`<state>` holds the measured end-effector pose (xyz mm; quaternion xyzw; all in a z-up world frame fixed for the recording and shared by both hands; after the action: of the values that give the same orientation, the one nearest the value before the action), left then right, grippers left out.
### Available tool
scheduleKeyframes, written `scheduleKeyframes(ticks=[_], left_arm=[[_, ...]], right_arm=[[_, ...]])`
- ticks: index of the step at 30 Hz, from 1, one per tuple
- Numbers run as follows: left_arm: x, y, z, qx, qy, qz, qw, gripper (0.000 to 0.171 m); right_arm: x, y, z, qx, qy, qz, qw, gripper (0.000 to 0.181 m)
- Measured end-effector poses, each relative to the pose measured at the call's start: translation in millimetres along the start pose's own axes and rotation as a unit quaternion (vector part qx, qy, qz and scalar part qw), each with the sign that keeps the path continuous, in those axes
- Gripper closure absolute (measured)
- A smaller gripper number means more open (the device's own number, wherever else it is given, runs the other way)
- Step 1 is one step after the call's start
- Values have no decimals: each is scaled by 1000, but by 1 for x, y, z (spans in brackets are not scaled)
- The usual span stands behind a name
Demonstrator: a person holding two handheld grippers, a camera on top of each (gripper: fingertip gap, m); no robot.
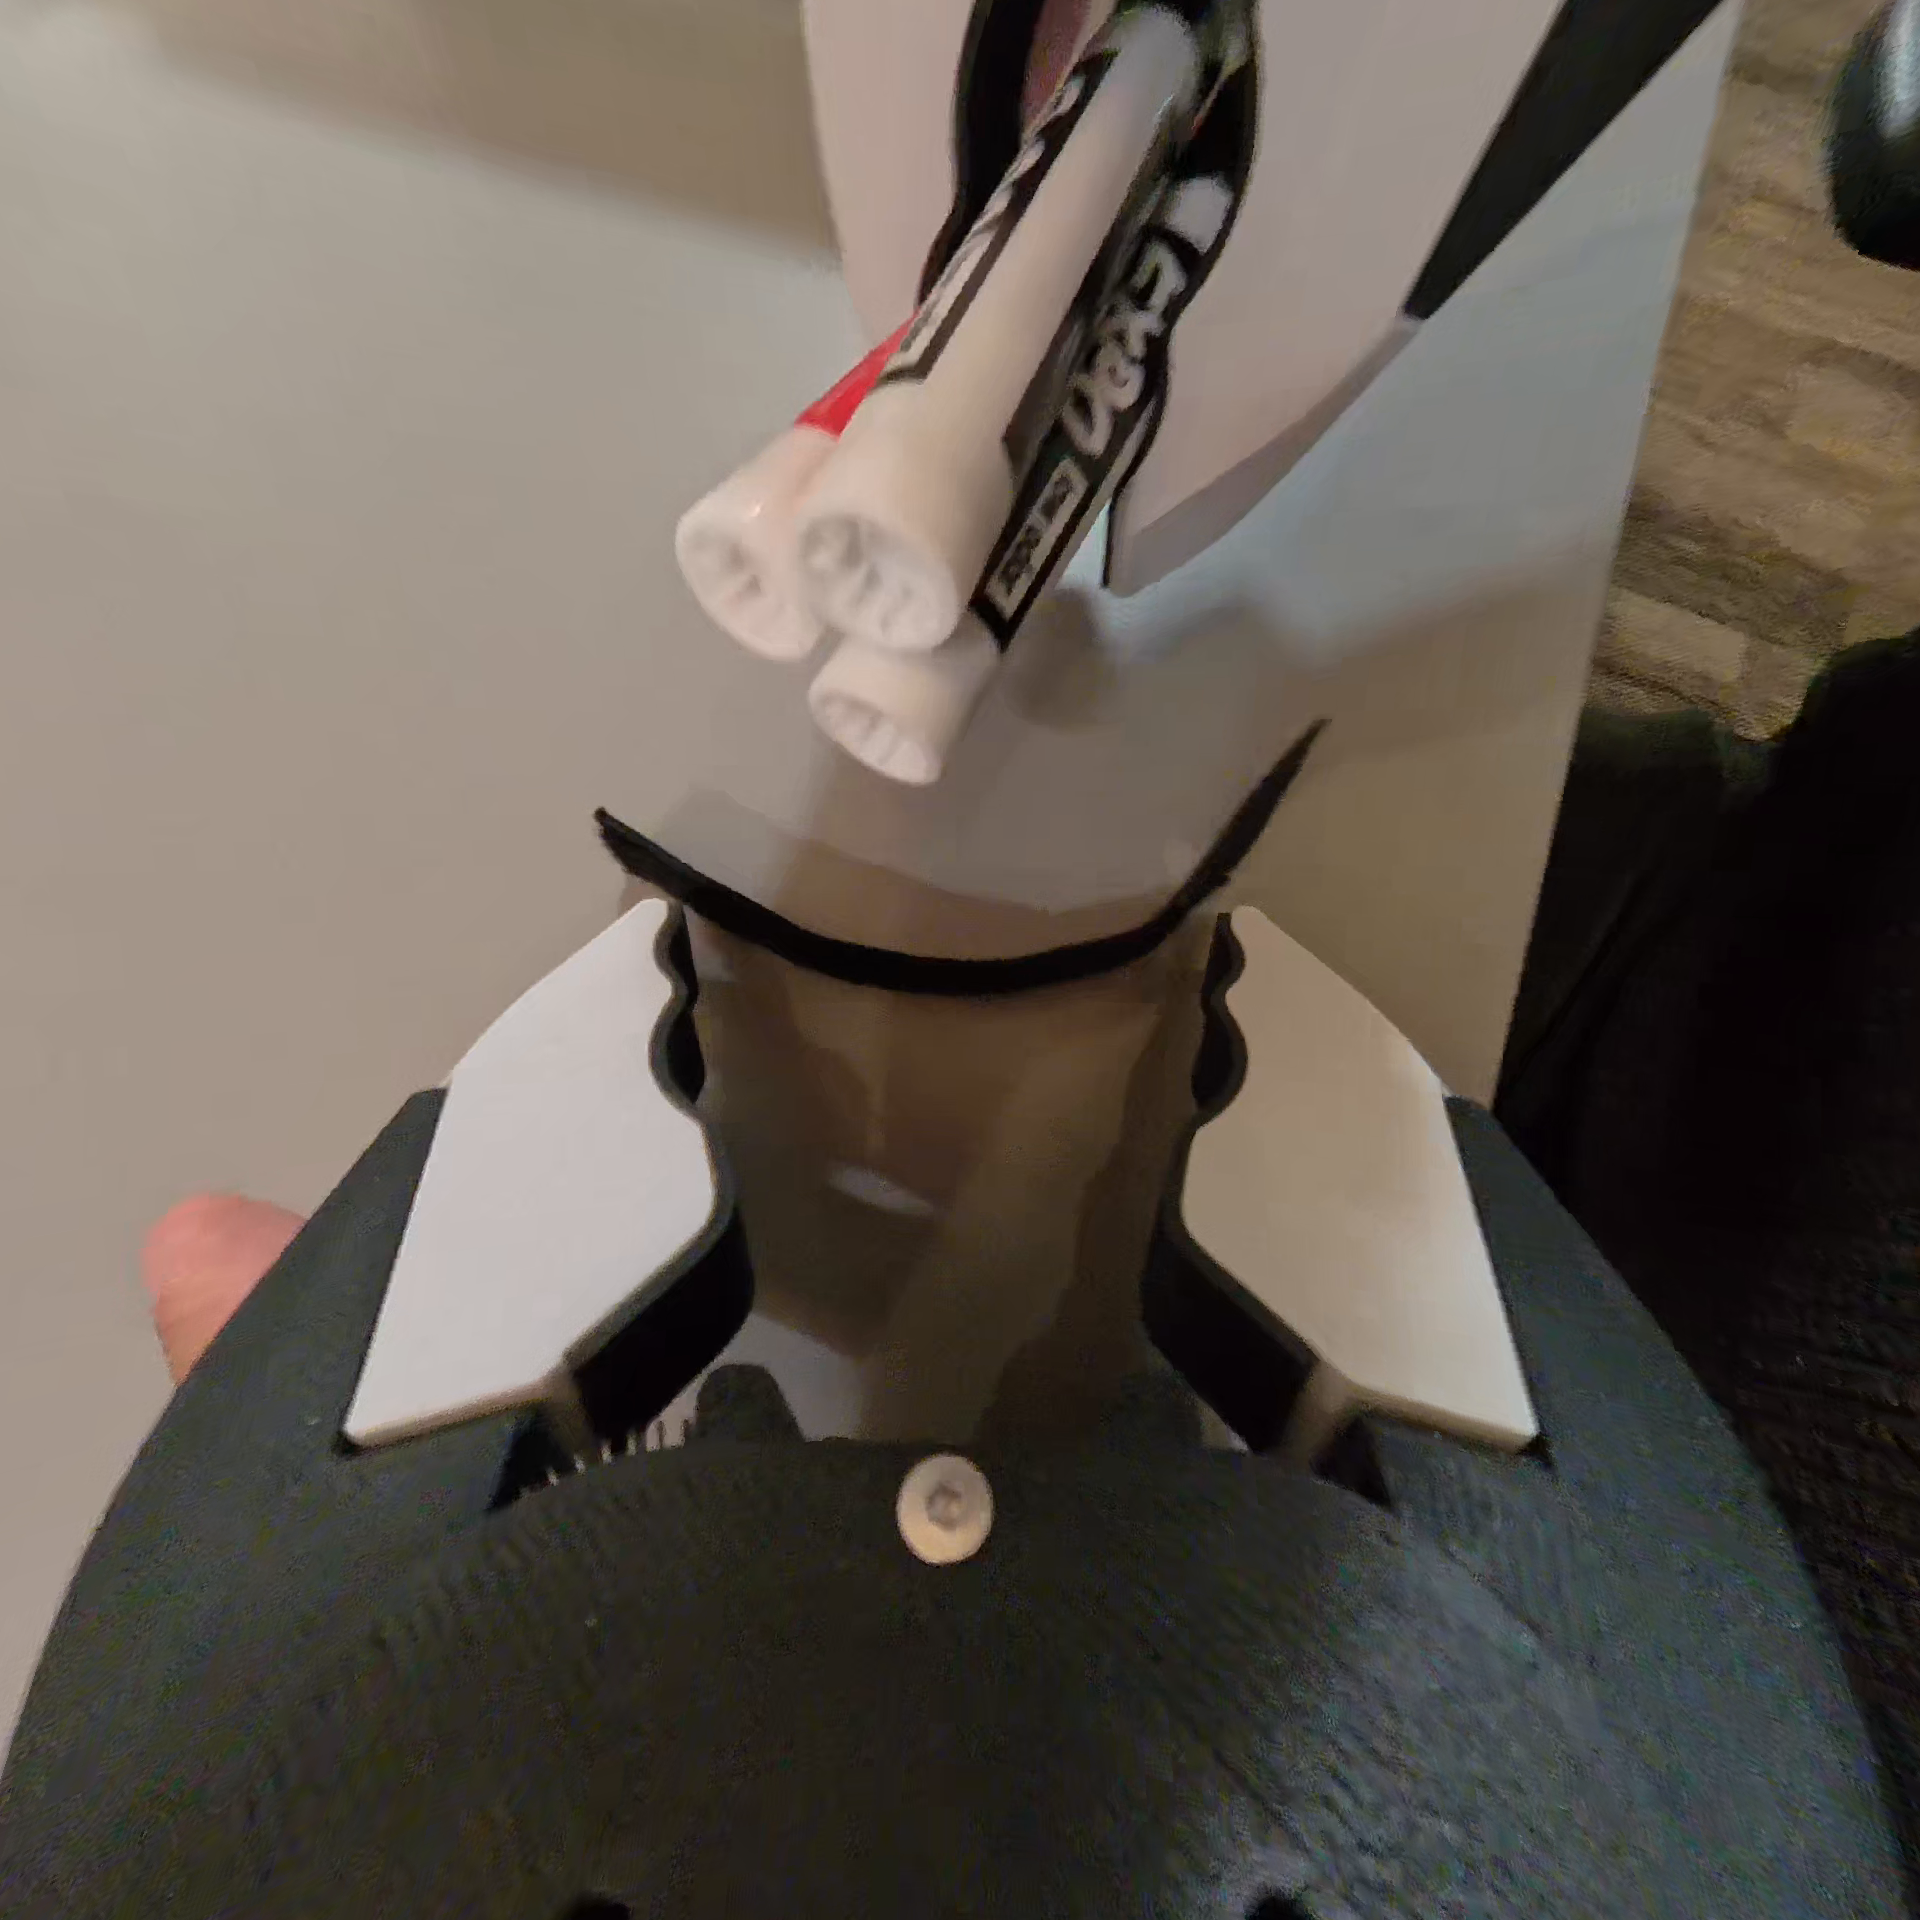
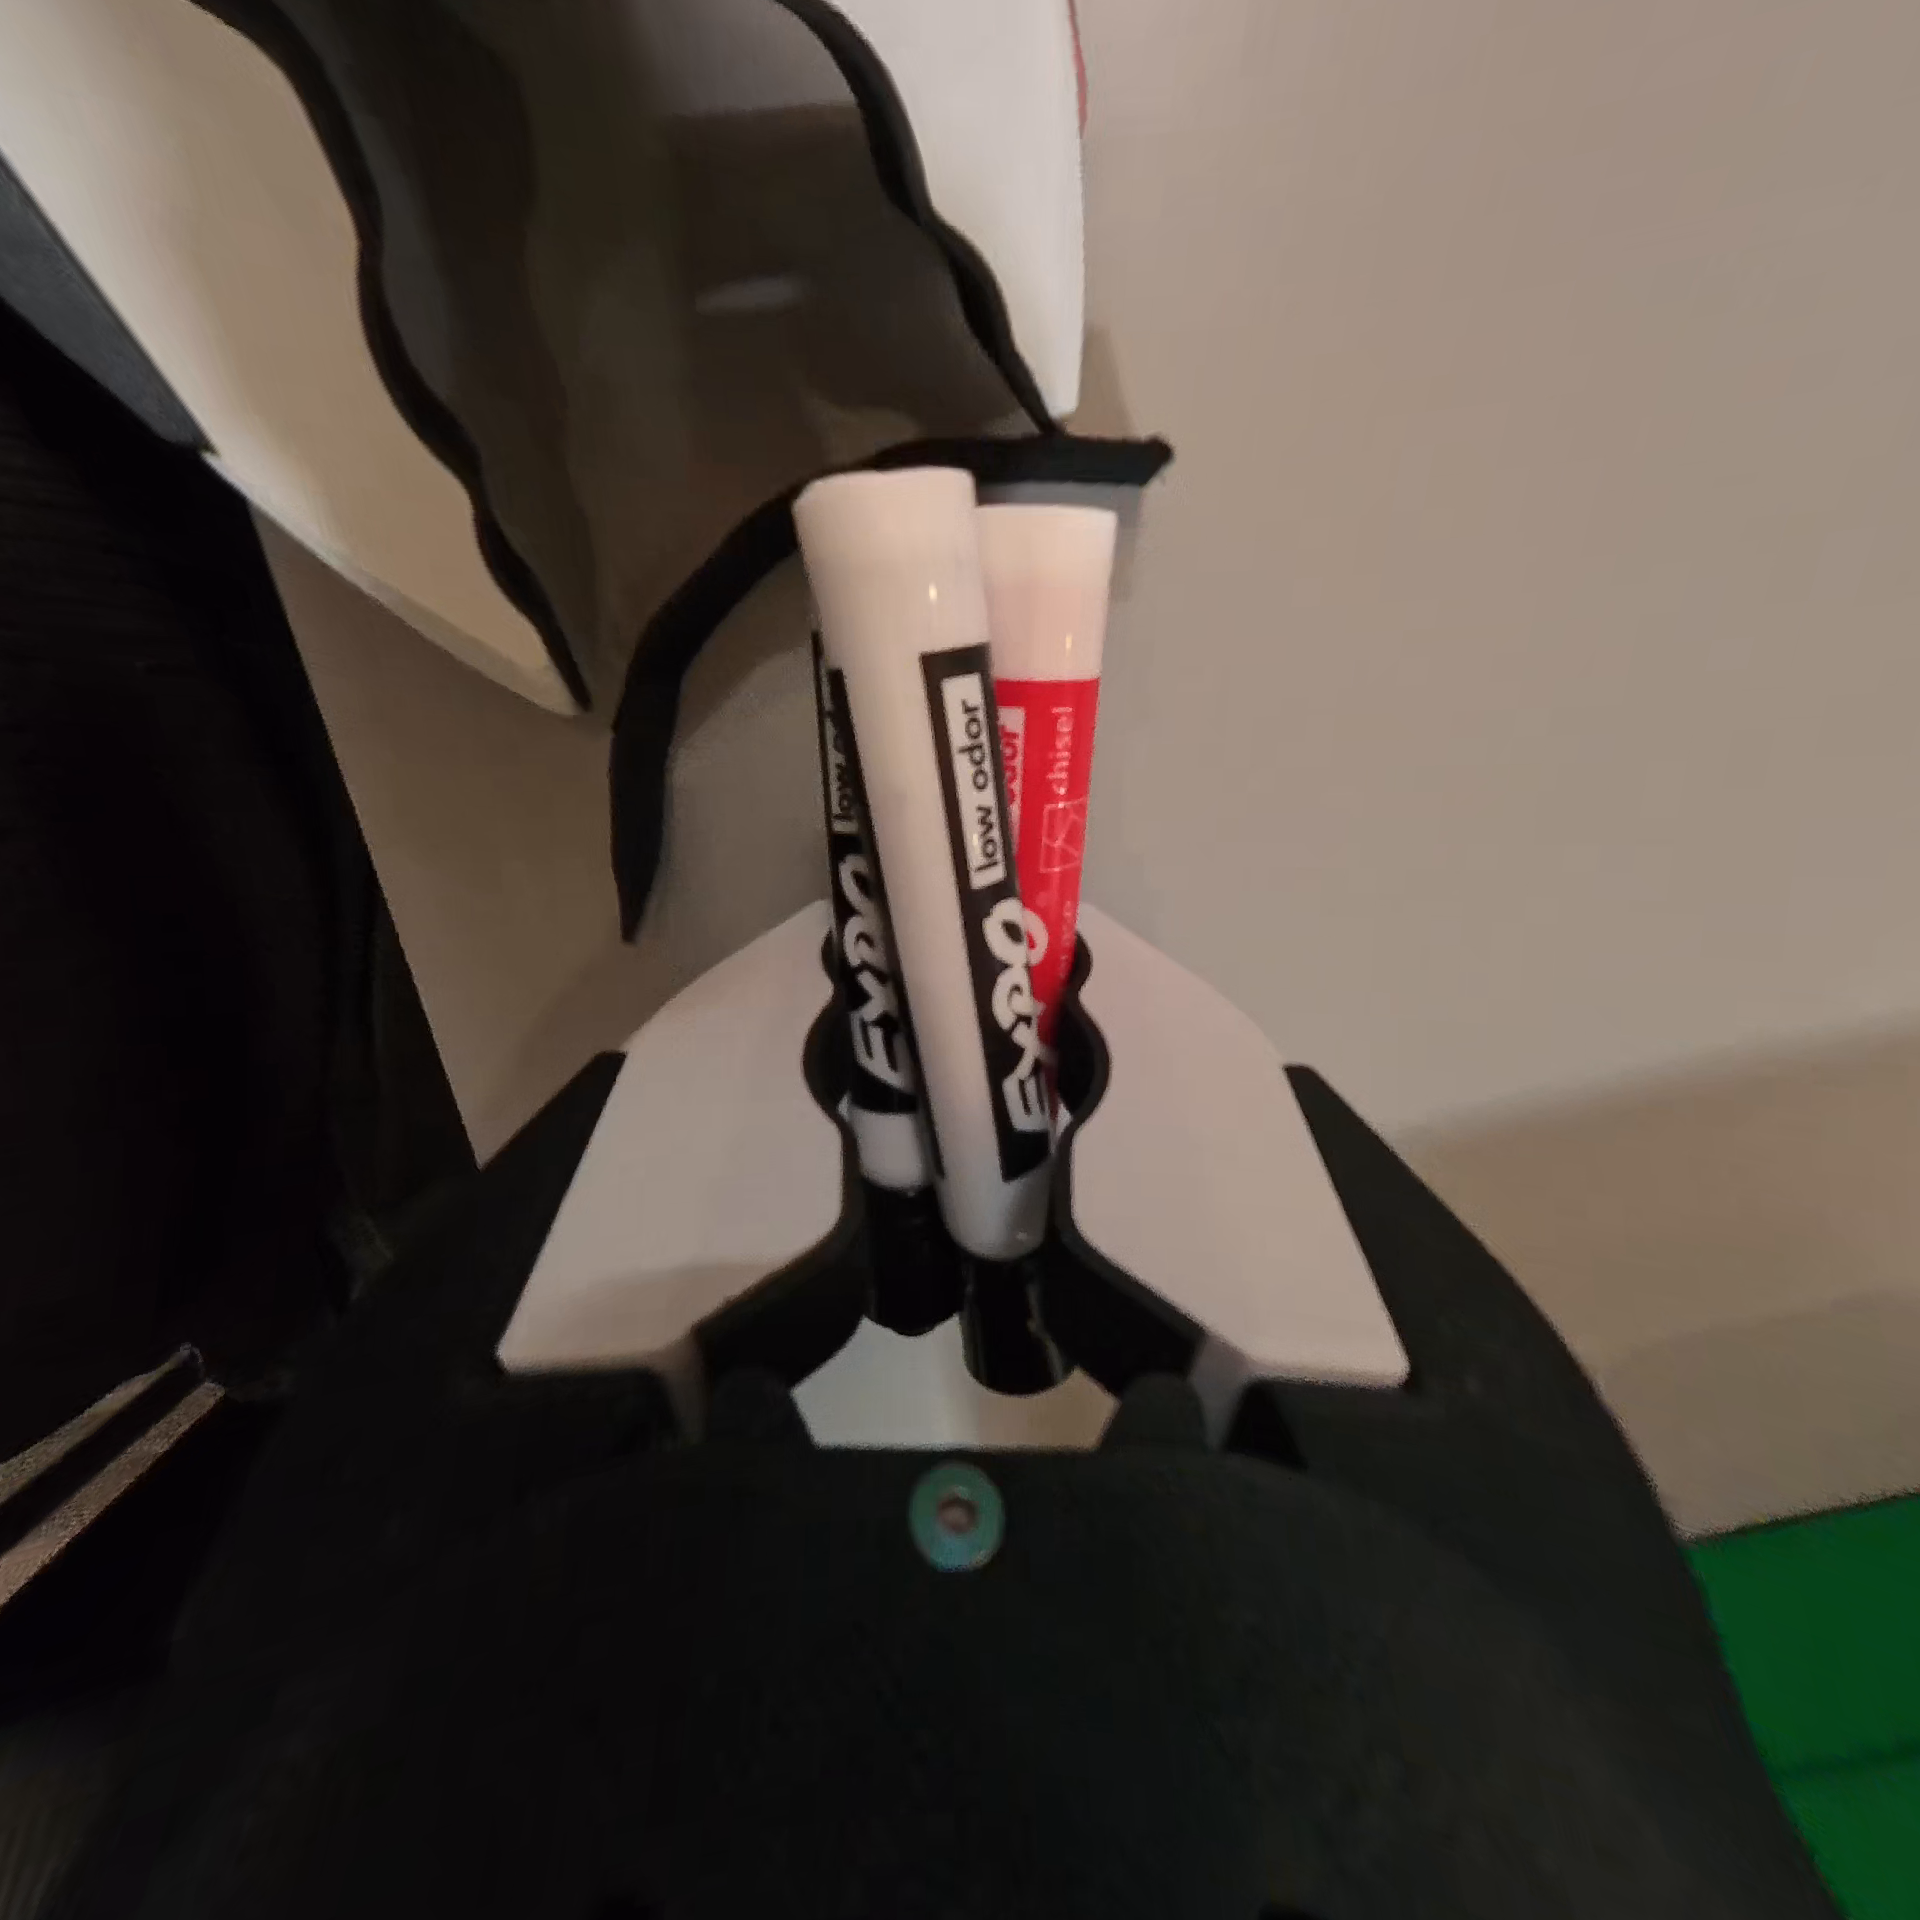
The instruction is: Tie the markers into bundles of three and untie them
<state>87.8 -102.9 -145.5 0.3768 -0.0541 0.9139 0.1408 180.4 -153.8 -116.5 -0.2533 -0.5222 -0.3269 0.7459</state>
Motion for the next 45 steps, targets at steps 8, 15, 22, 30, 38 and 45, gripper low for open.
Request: scheduleKeyframes(ticks=[8,15,22,30,38,45], left_arm=[[-17,2,8,-23,-28,8,999,79],[-23,1,17,-16,-18,2,1000,104],[-18,-1,19,-10,5,8,1000,109],[-2,-9,20,67,62,-38,995,113],[2,-18,17,110,74,-44,990,113],[2,-15,17,97,74,-45,991,110]], right_arm=[[10,7,-19,-34,14,-16,999,145],[17,10,-32,-52,24,-25,998,144],[21,12,-41,-65,35,-27,997,145],[25,13,-41,-63,43,-29,997,145],[3,25,-57,-69,-29,-7,997,145],[3,38,-57,-48,-81,1,996,145]])
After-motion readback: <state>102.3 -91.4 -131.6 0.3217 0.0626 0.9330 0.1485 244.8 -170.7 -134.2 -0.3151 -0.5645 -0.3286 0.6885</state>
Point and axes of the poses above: each gripper's, where its closed fingertips meet, x back along the fingers, z out of its top, y = z × x across the jaws, the point moved 5 cm from there along x, back along the fingers, and after that the axes turned 3 degrees about z, right-handed, at the moved point
